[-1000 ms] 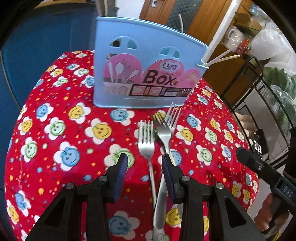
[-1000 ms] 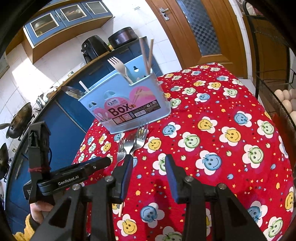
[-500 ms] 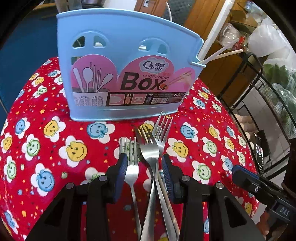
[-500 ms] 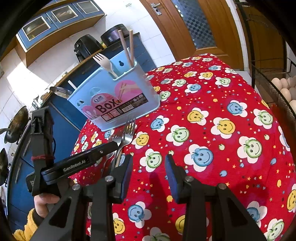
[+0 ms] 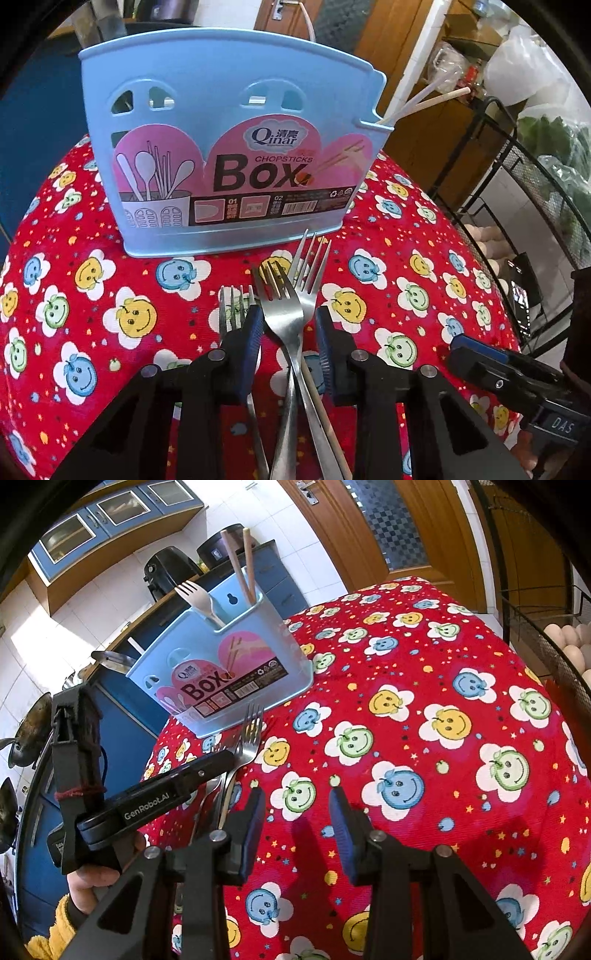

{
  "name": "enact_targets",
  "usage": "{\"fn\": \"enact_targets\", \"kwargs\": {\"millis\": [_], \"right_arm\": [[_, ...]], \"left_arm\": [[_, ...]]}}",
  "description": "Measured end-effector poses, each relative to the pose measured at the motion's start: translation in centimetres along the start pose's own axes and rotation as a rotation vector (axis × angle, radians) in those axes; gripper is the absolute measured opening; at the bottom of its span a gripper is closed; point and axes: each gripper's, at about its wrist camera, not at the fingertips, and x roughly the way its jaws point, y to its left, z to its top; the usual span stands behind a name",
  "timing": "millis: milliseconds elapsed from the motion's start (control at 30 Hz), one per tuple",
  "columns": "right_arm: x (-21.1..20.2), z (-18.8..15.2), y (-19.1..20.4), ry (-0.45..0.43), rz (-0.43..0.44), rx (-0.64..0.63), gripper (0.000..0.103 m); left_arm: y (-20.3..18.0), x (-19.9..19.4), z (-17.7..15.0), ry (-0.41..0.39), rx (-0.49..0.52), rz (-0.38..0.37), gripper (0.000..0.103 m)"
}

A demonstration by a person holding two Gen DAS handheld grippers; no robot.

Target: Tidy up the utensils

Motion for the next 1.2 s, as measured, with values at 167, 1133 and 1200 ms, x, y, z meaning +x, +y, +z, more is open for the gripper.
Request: {"fn": "enact_targets", "kwargs": {"millis": [167, 1133, 1200], "right_arm": [[0.1, 0.0, 0.0, 0.002, -0.002, 0.004, 0.039], [0.6, -0.1, -0.3, 0.013, -0.002, 0.008, 0.039], [0.7, -0.1, -0.3, 0.016, -0.003, 0.006, 0.039]], "left_arm": [[0.1, 0.5, 0.2, 0.004, -0.016, -0.016, 0.023], [-0.7, 1.1, -0.1, -0.024, -0.014, -0.046, 0.001], [-0.7, 0.8, -0.1, -0.034, -0.007, -0.048, 0.001]]}}
